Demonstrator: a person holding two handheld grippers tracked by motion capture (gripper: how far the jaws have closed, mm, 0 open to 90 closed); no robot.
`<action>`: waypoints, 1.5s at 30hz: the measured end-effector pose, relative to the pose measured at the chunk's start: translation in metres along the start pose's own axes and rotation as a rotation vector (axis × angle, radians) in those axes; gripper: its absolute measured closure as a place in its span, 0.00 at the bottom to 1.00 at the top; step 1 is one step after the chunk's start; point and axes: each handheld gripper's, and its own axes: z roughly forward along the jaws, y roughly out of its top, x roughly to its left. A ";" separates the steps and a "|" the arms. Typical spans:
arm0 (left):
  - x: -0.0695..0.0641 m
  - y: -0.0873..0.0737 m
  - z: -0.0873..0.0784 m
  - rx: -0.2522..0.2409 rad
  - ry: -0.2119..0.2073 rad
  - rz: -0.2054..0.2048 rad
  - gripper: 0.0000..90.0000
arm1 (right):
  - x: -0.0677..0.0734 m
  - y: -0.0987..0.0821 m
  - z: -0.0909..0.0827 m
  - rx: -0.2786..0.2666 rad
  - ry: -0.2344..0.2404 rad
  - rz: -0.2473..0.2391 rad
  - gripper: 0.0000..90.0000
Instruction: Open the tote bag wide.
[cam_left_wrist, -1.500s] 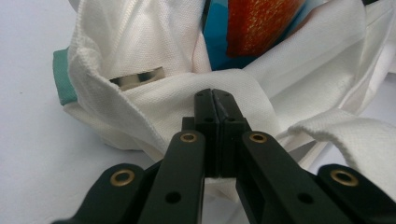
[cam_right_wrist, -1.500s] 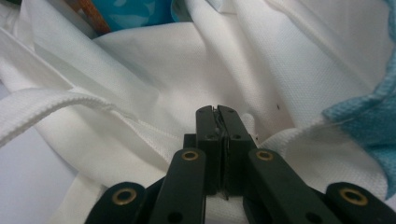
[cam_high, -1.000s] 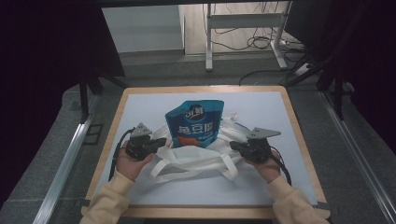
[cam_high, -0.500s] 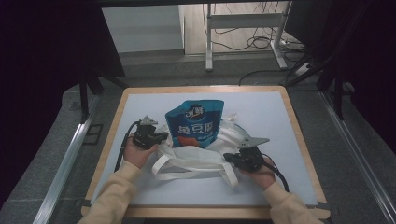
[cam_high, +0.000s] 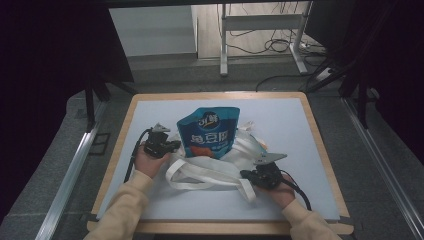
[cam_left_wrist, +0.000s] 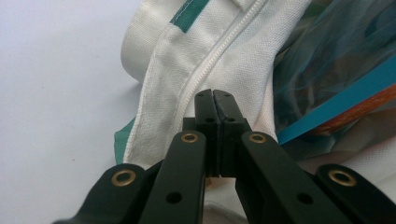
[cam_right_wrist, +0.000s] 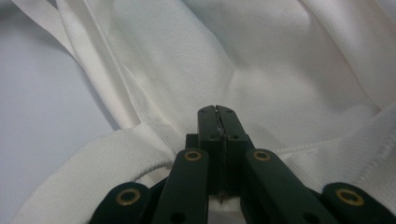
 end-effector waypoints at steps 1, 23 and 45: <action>0.000 0.000 -0.001 -0.004 -0.001 -0.002 1.00 | 0.000 0.000 0.000 0.001 -0.001 0.003 0.99; -0.035 -0.013 -0.063 -0.116 -0.119 0.048 1.00 | -0.015 0.040 -0.036 -0.152 -0.061 0.006 0.98; -0.059 -0.039 -0.052 -0.029 -0.182 0.094 1.00 | -0.053 0.077 -0.008 -0.066 -0.161 0.066 0.96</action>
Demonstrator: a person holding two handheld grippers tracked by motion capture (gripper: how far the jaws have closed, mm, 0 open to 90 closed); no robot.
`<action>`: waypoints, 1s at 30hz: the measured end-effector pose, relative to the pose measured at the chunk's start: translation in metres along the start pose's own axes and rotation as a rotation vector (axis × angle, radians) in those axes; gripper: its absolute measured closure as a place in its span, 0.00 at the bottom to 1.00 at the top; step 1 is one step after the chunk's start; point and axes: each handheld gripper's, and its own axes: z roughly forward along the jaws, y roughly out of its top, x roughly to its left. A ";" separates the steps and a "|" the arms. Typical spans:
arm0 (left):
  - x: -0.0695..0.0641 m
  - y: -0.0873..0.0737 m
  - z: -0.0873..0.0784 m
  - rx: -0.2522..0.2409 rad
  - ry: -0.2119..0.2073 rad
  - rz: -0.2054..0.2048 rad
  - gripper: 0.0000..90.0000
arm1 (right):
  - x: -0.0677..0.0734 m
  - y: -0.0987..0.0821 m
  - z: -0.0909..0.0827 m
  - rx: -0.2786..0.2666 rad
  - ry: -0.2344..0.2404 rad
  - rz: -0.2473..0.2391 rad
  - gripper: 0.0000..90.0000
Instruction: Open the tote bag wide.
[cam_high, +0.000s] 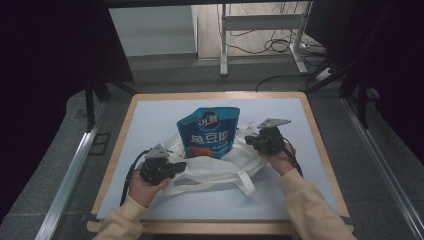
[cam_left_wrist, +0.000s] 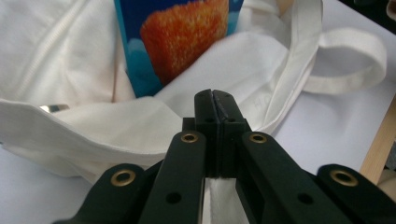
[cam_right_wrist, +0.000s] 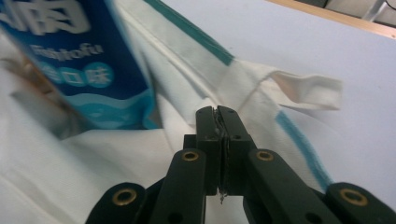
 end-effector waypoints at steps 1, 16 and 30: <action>0.000 -0.001 0.001 0.007 -0.001 0.000 1.00 | -0.002 0.000 0.001 0.001 -0.003 0.003 0.96; -0.006 -0.012 0.017 0.074 -0.005 0.021 1.00 | -0.021 -0.005 0.015 0.036 -0.060 0.037 0.98; -0.005 -0.018 0.022 0.085 -0.004 0.020 1.00 | -0.022 -0.008 0.023 0.050 -0.084 0.051 0.99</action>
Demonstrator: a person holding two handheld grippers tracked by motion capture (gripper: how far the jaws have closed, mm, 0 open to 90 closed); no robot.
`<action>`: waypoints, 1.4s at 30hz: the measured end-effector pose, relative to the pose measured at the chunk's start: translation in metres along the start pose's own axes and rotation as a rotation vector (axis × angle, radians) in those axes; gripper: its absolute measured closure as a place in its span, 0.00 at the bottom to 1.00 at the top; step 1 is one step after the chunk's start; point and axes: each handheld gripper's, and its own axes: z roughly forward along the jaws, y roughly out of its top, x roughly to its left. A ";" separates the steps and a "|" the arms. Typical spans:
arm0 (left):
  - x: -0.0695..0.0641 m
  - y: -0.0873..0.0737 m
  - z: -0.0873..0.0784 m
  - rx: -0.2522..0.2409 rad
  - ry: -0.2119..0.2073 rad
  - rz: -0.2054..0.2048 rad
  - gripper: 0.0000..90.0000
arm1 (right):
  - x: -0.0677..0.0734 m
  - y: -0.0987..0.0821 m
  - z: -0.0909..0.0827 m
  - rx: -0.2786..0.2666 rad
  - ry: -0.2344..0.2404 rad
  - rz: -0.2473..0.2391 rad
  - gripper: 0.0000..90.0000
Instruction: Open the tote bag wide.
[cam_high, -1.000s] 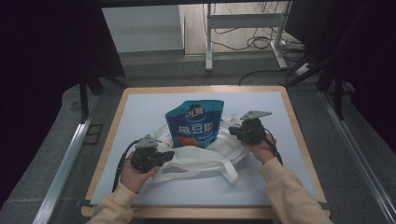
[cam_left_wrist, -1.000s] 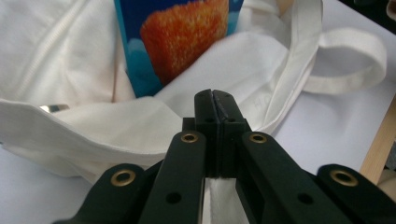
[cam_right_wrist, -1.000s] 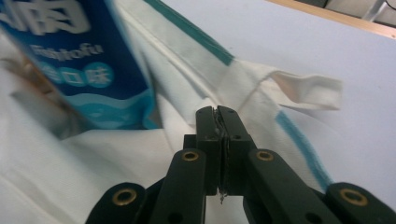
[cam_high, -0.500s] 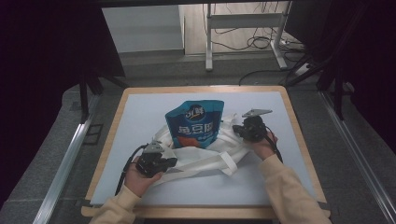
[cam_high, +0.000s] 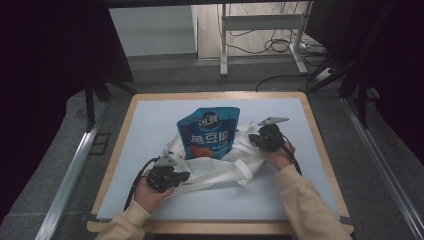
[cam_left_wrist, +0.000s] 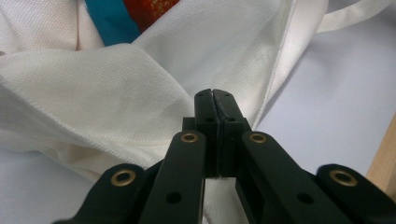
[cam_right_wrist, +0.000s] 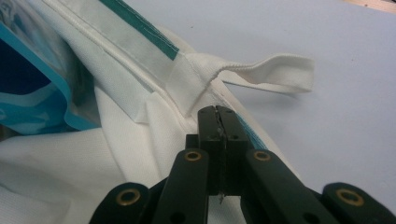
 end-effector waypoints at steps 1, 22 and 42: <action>0.000 0.001 -0.001 -0.012 0.003 0.003 1.00 | 0.000 0.000 -0.001 -0.010 0.006 0.009 0.99; 0.017 0.007 -0.057 -0.267 0.089 -0.041 0.88 | 0.008 -0.008 -0.081 -0.218 0.123 -0.027 0.81; 0.063 -0.034 -0.046 -0.162 0.292 -0.147 0.39 | -0.032 -0.090 -0.107 -0.214 0.017 0.059 0.47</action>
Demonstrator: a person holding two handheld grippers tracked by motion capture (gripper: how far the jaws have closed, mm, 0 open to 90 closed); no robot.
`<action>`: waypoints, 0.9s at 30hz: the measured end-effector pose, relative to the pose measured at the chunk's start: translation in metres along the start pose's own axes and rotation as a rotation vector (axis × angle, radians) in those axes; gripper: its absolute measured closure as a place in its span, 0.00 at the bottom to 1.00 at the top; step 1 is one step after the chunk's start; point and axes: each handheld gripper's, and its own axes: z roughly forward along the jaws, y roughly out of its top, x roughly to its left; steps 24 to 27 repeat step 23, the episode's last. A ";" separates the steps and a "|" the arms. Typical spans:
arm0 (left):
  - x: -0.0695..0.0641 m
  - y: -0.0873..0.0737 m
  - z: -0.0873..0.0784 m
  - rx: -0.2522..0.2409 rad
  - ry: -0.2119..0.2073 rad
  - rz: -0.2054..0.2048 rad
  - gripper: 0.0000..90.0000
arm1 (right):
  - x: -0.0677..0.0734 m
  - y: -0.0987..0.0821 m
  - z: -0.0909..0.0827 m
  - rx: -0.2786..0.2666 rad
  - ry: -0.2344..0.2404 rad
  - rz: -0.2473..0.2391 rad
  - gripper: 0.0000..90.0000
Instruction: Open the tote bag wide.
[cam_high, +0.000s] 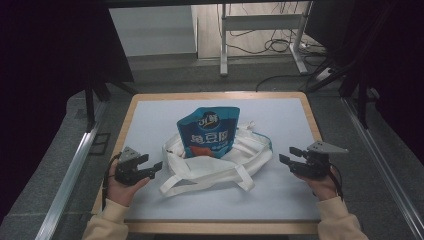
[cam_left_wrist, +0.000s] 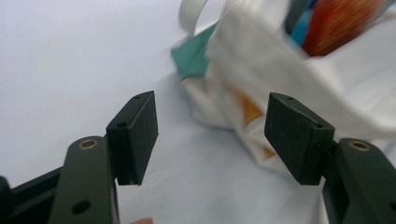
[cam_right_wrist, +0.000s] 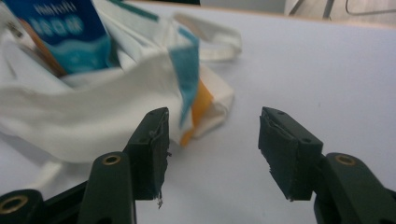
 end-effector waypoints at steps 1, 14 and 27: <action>0.001 -0.001 0.002 0.006 0.003 -0.002 0.38 | -0.001 -0.005 0.003 0.013 -0.003 0.008 0.47; 0.004 -0.005 0.013 0.051 0.002 -0.002 0.37 | -0.002 -0.025 0.020 0.072 -0.044 -0.033 0.47; 0.004 -0.005 0.015 0.057 0.003 0.005 0.35 | -0.001 -0.024 0.018 0.052 -0.051 -0.038 0.42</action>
